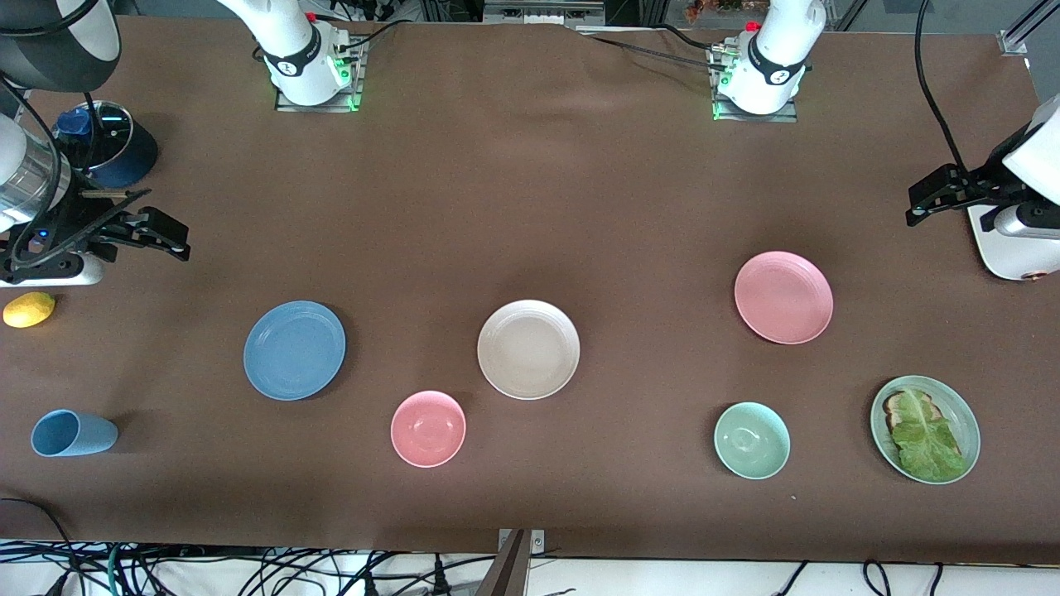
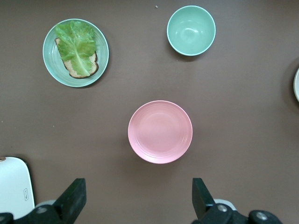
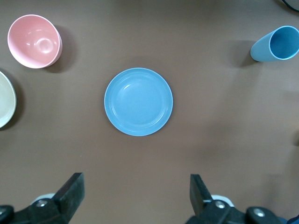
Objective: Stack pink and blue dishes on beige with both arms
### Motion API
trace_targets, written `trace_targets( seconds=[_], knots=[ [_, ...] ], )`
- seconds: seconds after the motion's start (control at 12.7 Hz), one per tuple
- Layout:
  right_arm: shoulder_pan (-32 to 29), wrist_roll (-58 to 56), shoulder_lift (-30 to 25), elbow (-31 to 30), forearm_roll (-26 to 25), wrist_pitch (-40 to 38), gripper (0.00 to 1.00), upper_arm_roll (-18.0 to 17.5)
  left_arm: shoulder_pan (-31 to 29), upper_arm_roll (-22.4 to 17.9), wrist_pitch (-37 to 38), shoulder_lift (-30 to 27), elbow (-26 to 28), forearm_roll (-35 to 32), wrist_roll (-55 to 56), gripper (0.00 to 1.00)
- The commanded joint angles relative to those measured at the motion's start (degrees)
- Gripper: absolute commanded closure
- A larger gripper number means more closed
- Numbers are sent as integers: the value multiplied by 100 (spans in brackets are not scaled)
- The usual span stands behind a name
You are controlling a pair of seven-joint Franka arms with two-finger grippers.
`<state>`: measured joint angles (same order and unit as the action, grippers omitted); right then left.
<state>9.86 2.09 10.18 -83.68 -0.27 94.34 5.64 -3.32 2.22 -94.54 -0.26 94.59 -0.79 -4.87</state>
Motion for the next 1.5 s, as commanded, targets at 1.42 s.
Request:
trace_targets(
  seconds=[1.42],
  knots=[
    [95, 371, -254, -227, -26, -73, 0, -283, 34, -11, 23, 43, -98, 123, -102, 0]
  ],
)
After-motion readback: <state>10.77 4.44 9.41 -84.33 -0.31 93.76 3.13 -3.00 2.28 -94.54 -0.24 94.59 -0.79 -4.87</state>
